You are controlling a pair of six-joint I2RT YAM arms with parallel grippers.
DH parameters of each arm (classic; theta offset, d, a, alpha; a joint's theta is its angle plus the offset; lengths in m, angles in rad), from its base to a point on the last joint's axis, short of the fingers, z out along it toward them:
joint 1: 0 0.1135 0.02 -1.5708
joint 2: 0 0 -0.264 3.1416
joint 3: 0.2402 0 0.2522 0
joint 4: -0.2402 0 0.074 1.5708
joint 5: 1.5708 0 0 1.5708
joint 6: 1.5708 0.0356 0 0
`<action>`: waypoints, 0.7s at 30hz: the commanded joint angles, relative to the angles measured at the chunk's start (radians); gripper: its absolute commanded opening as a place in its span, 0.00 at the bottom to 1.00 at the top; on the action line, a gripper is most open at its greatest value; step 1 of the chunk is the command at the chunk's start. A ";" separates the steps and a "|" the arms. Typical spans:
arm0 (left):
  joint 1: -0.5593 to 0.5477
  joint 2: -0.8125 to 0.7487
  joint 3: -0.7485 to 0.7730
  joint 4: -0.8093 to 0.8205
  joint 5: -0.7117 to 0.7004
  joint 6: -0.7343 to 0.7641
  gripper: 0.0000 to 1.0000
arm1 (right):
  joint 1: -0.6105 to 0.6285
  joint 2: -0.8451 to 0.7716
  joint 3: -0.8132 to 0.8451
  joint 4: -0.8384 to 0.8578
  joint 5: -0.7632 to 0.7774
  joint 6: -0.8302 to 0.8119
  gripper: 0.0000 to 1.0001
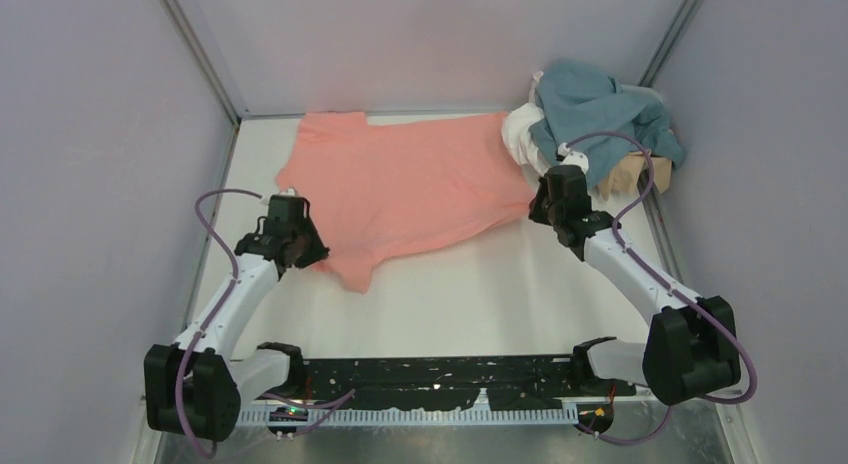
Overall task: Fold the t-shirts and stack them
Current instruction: Flatten out the tshirt
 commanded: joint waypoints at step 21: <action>-0.125 -0.122 -0.073 -0.359 -0.053 -0.073 0.71 | -0.003 -0.117 -0.070 -0.471 0.193 0.039 0.20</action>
